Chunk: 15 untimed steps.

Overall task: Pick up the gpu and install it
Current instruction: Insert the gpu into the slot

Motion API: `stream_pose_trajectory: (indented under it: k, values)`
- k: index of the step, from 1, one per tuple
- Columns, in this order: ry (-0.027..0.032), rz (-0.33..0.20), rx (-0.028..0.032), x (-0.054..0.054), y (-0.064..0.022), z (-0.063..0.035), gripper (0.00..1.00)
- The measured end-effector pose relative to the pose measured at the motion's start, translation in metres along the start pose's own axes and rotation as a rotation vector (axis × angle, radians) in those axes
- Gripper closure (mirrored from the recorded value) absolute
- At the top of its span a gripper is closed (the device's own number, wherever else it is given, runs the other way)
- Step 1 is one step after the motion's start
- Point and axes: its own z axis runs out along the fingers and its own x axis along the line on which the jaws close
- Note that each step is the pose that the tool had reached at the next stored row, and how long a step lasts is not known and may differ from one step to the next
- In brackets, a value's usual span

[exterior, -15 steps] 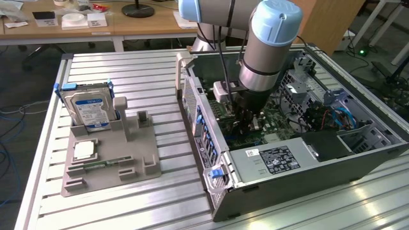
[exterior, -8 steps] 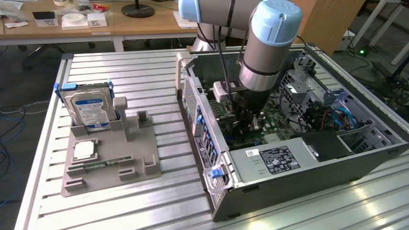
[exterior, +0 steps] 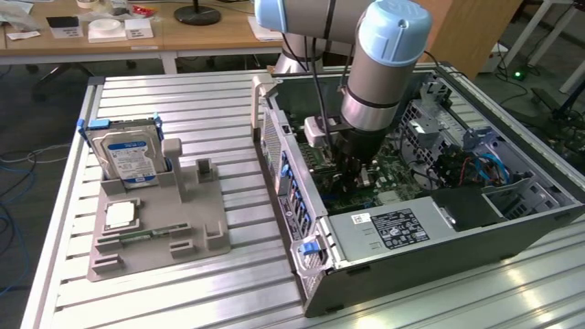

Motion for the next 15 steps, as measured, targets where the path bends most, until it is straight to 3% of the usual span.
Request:
stream_pose_trajectory:
  k: [15]
  values:
    - [0.0006,0.0,0.0,0.0002,0.0009,0.0075,0.72]
